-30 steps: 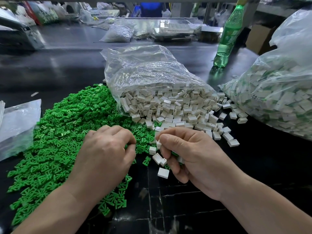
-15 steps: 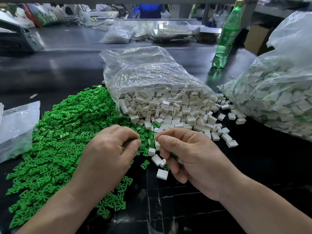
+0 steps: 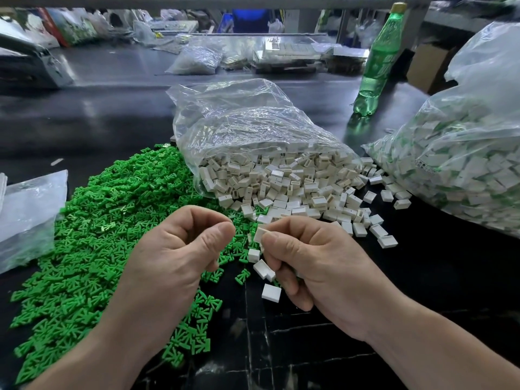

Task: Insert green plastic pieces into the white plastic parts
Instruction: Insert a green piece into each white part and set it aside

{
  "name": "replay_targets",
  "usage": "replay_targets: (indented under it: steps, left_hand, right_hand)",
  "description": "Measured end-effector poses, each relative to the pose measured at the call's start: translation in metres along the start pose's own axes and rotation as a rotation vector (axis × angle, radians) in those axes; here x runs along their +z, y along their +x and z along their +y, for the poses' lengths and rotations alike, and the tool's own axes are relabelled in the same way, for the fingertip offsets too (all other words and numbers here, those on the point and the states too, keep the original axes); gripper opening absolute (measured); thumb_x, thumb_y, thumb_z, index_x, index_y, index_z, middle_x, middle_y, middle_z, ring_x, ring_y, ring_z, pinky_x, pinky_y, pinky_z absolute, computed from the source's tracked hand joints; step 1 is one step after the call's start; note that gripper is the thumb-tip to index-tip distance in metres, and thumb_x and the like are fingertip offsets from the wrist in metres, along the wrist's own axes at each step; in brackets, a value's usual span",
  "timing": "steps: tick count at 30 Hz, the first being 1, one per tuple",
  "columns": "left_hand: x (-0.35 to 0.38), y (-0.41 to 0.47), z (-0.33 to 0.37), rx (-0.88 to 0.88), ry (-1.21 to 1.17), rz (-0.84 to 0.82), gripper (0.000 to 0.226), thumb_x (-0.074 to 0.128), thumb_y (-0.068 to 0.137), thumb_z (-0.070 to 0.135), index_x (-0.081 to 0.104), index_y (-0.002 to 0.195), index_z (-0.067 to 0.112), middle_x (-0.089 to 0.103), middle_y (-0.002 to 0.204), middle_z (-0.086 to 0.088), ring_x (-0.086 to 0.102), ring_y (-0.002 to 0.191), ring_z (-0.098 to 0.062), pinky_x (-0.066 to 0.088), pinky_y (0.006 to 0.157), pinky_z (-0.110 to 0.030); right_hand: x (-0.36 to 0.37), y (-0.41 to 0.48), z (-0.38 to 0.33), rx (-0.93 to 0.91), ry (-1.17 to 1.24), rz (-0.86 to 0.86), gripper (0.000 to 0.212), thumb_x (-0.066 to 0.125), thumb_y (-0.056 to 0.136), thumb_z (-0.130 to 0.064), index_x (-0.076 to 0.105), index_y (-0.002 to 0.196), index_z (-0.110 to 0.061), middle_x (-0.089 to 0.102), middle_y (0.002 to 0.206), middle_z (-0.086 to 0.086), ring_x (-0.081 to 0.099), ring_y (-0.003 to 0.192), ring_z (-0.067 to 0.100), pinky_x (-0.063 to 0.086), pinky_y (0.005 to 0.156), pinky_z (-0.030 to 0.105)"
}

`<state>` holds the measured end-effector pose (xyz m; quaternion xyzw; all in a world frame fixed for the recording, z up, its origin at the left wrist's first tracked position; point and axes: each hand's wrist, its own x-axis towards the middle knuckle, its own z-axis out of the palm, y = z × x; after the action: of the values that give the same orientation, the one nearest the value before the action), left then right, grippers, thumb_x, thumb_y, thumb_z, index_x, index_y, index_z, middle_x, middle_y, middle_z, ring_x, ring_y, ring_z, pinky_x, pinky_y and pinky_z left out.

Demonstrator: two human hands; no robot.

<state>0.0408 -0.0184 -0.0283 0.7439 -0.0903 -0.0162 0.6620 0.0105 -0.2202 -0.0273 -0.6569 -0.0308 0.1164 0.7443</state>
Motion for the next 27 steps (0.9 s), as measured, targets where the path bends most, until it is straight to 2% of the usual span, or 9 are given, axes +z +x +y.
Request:
replay_targets:
  steps: [2, 4, 6, 12, 18, 21, 24, 27]
  left_hand:
    - [0.001, -0.001, 0.002, -0.078, -0.171, -0.038, 0.035, 0.081, 0.069, 0.048, 0.073, 0.089, 0.02, 0.062, 0.068, -0.003, 0.057, 0.06, -0.016, 0.051, 0.053, -0.026]
    - [0.005, -0.002, 0.005, -0.126, -0.341, -0.087, 0.026, 0.082, 0.072, 0.038, 0.074, 0.085, 0.017, 0.064, 0.071, -0.007, 0.059, 0.06, -0.017, 0.05, 0.051, -0.025]
    - [0.009, -0.003, 0.006, -0.138, -0.396, -0.111, 0.02, 0.079, 0.071, 0.032, 0.074, 0.082, 0.016, 0.067, 0.074, -0.011, 0.061, 0.06, -0.018, 0.049, 0.049, -0.025]
    - [0.013, -0.009, 0.007, -0.108, -0.28, -0.116, 0.026, 0.082, 0.071, 0.038, 0.074, 0.085, 0.018, 0.07, 0.078, -0.012, 0.064, 0.064, -0.02, 0.049, 0.051, -0.024]
    - [0.014, -0.01, 0.011, -0.103, -0.272, -0.076, 0.024, 0.072, 0.069, 0.043, 0.074, 0.081, 0.022, 0.07, 0.077, -0.011, 0.064, 0.063, -0.02, 0.049, 0.05, -0.023]
    - [0.014, -0.011, 0.012, -0.106, -0.23, -0.09, 0.024, 0.077, 0.072, 0.043, 0.074, 0.082, 0.022, 0.07, 0.075, -0.01, 0.064, 0.062, -0.02, 0.05, 0.05, -0.024]
    - [0.015, -0.012, 0.012, -0.105, -0.209, -0.107, 0.022, 0.08, 0.073, 0.041, 0.074, 0.082, 0.021, 0.07, 0.074, -0.009, 0.065, 0.061, -0.021, 0.05, 0.051, -0.023]
    - [0.016, -0.013, 0.011, -0.106, -0.171, -0.112, 0.025, 0.071, 0.07, 0.044, 0.074, 0.08, 0.021, 0.07, 0.072, -0.009, 0.065, 0.06, -0.02, 0.051, 0.051, -0.023]
  right_hand:
    - [0.001, -0.002, -0.002, -0.005, -0.015, -0.006, 0.017, 0.07, 0.092, -0.035, 0.07, 0.079, -0.024, 0.059, 0.068, -0.001, 0.047, 0.047, 0.01, 0.038, 0.038, 0.021]
    - [0.002, -0.002, -0.002, -0.021, -0.05, -0.003, 0.019, 0.068, 0.089, -0.038, 0.069, 0.082, -0.02, 0.057, 0.066, -0.001, 0.046, 0.046, 0.009, 0.037, 0.039, 0.021]
    - [0.003, -0.002, -0.002, -0.044, -0.084, 0.005, 0.022, 0.066, 0.089, -0.039, 0.067, 0.084, -0.017, 0.056, 0.065, 0.0, 0.045, 0.045, 0.01, 0.037, 0.038, 0.021]
    - [0.004, -0.003, 0.0, -0.091, -0.15, 0.012, 0.018, 0.063, 0.092, -0.04, 0.068, 0.086, -0.025, 0.056, 0.064, -0.002, 0.046, 0.046, 0.008, 0.037, 0.039, 0.023]
    - [0.005, -0.003, -0.003, -0.119, -0.134, 0.027, 0.018, 0.064, 0.091, -0.039, 0.068, 0.086, -0.022, 0.057, 0.066, -0.002, 0.046, 0.049, 0.01, 0.038, 0.04, 0.024]
    - [0.005, -0.005, -0.003, -0.164, -0.232, 0.023, 0.017, 0.064, 0.097, -0.037, 0.068, 0.088, -0.024, 0.055, 0.061, -0.008, 0.046, 0.048, 0.004, 0.04, 0.043, 0.019]
    - [0.005, -0.006, -0.003, -0.176, -0.311, 0.034, 0.018, 0.062, 0.095, -0.042, 0.067, 0.089, -0.026, 0.053, 0.06, -0.01, 0.047, 0.05, 0.005, 0.04, 0.044, 0.02]
    - [0.005, -0.007, -0.004, -0.153, -0.329, 0.022, 0.02, 0.061, 0.095, -0.043, 0.067, 0.089, -0.026, 0.053, 0.061, -0.01, 0.046, 0.051, 0.006, 0.04, 0.044, 0.021]
